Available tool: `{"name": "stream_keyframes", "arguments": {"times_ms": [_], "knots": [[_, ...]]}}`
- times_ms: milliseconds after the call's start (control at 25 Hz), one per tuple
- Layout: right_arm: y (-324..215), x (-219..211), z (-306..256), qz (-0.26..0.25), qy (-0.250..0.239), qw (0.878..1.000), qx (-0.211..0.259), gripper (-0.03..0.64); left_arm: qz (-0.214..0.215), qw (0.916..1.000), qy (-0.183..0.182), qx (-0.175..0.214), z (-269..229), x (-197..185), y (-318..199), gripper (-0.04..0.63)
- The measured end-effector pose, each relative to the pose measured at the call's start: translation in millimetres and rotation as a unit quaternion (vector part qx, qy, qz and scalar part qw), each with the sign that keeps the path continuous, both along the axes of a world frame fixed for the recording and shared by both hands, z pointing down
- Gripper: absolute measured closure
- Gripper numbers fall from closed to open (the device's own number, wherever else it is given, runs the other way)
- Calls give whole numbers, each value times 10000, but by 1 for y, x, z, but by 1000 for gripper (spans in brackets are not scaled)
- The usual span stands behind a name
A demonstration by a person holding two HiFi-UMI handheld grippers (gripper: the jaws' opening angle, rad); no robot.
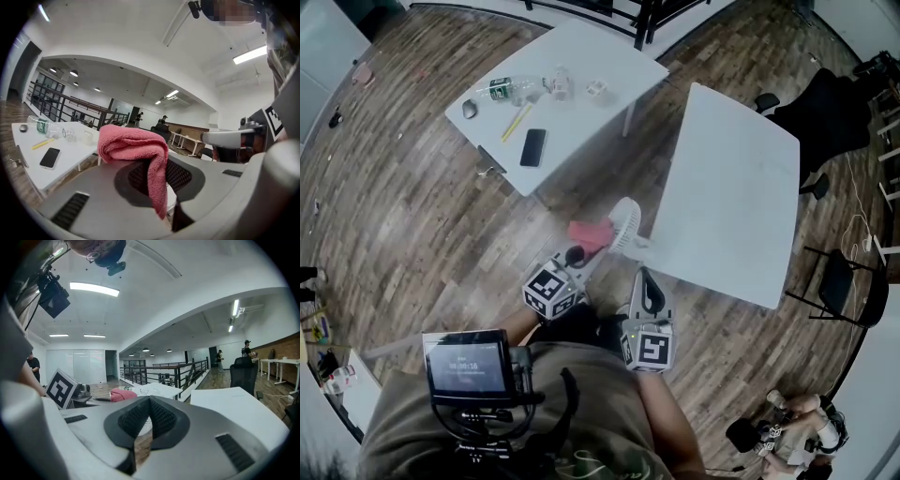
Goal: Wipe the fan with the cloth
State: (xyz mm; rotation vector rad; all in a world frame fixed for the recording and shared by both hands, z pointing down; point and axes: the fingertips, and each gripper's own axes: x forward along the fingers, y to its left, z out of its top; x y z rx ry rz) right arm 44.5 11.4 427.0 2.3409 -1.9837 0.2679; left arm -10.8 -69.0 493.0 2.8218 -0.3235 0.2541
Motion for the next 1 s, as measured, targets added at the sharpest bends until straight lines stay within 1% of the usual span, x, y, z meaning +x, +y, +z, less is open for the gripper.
{"name": "stream_keyframes", "arguments": {"times_ms": [520,1000], "knots": [[0,24,-2,187,-96,9998,49,612,86,9996,221,137,-29,26,-11,526],[0,49,-6,365,-82,9993,79,612,130,9994,232,202,-35,53,-33,526]]}}
